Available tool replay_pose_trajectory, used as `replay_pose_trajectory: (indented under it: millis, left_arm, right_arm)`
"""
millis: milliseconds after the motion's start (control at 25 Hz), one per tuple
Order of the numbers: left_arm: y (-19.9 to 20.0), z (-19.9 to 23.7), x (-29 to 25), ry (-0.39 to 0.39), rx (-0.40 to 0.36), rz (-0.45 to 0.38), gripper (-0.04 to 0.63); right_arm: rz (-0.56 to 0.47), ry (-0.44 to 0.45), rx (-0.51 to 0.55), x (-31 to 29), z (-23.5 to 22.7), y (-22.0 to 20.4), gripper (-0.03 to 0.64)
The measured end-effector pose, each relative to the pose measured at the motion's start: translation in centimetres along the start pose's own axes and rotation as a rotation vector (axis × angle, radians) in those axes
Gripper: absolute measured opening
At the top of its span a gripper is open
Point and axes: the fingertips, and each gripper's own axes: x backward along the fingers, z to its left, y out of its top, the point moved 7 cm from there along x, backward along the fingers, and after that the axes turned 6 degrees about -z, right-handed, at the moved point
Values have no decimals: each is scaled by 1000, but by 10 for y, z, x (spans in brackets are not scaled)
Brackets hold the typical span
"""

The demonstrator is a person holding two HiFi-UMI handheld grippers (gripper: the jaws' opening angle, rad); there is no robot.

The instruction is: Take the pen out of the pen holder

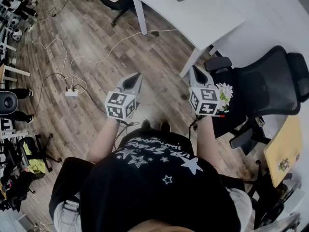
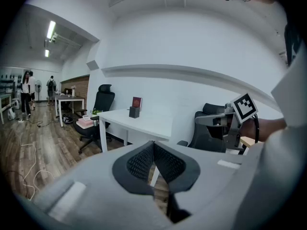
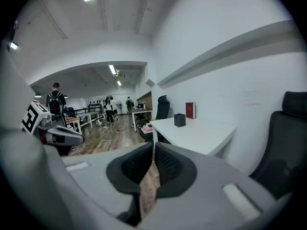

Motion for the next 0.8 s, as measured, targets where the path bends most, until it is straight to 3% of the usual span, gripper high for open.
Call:
replay_pose_trajectory:
  millis: [560,800]
  left_arm:
    - [-8,31,35,22,32,-24,11]
    - [-15,63,53,49,23,-32,11]
  right_arm:
    - [18,-5,26,2,36,1,19]
    - [-33,-44,-26,-14,56,-2,20]
